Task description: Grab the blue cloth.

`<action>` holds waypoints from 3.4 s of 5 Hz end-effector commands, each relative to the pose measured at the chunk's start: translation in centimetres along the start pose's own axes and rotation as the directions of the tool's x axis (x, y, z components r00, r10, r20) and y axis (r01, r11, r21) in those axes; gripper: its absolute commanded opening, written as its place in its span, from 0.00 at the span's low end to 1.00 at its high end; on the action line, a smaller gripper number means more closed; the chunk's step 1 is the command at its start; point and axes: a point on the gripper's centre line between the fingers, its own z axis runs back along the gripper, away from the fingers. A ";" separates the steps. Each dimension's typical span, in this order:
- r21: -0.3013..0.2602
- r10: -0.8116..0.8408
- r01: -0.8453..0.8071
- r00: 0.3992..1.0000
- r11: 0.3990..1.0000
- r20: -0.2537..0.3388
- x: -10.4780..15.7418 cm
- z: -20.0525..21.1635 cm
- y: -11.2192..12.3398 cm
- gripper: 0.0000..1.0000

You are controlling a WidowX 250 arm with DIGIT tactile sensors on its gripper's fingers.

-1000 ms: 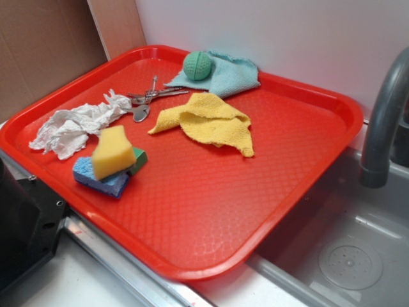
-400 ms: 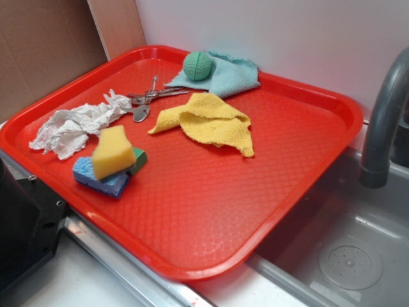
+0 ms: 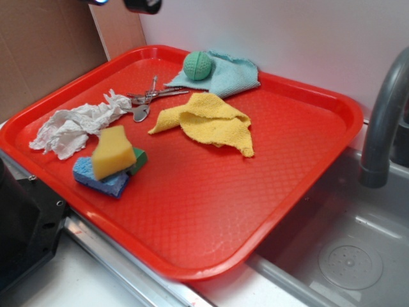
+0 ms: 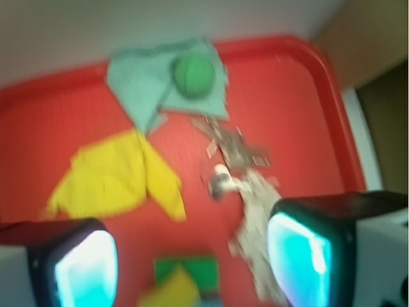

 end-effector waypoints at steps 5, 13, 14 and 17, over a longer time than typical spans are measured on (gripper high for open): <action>-0.026 0.038 -0.041 0.995 0.999 -0.087 5.3 -14.1 -3.0 1.00; -0.088 -0.111 0.103 0.989 0.991 -0.093 -2.6 3.2 5.2 0.00; -0.060 -0.162 0.157 0.981 0.986 -0.104 -3.2 8.5 3.9 0.00; -0.106 -0.353 0.339 0.918 0.935 -0.180 -4.4 8.3 1.8 0.00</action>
